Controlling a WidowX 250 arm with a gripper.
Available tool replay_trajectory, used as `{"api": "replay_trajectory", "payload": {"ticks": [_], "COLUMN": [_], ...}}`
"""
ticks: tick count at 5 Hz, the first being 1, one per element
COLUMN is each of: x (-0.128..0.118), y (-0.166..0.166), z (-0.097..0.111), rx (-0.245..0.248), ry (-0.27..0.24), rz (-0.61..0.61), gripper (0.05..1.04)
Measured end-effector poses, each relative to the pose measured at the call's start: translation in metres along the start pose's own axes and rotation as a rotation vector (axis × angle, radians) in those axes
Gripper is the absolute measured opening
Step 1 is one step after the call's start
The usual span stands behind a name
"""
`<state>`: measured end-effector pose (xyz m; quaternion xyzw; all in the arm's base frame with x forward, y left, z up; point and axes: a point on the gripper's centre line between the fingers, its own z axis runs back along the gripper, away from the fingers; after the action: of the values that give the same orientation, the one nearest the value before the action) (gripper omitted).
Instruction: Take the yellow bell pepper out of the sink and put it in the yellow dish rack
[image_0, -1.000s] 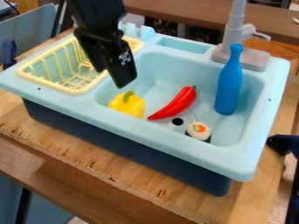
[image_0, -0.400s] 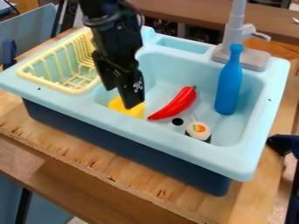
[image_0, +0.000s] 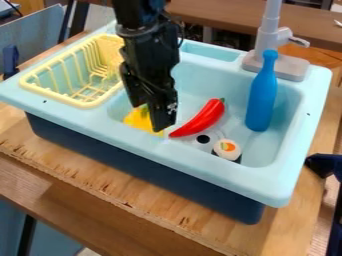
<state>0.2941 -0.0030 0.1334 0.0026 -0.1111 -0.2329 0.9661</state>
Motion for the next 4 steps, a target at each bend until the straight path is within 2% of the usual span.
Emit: {"api": "replay_trajectory", "payload": {"ticks": [2,3,4], "x": [0.004,-0.001,-0.007], "y": [0.001,0.008,0.016], "z": [0.005,0.007,0.008], "rx": [0.013,0.010,0.001], "ry": [-0.003,0.010,0.014], "rz": [0.012,0.025,0.051], "gripper": [0.378,0.159,0.072]}}
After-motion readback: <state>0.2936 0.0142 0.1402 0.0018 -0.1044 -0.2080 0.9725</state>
